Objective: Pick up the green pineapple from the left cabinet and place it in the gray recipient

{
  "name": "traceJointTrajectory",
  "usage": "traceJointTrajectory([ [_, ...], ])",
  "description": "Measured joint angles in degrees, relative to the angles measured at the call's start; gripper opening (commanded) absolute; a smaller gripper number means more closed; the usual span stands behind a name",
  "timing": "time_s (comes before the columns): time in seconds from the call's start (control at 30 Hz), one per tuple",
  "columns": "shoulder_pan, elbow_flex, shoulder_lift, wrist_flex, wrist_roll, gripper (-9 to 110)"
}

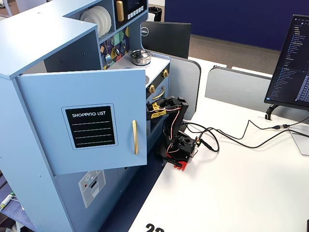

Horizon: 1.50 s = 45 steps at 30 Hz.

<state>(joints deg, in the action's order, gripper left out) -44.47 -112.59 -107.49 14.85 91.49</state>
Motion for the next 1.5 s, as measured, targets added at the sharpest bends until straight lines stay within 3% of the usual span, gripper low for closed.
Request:
traceJointTrajectory([
  [0.33, 1.2, 8.1, 9.7, 0.0, 0.0, 40],
  [0.5, 1.1, 11.7, 12.3, -0.5, 0.3, 1],
  [0.83, -1.4, 12.9, 10.9, -4.2, 1.8, 0],
  [1.2, -9.3, -4.0, -30.7, -25.1, 2.3, 0],
  [1.33, -1.0, -7.0, -47.2, -33.0, 1.9, 0],
  [1.5, 18.1, -7.6, -58.7, -38.3, -5.1, 0],
])
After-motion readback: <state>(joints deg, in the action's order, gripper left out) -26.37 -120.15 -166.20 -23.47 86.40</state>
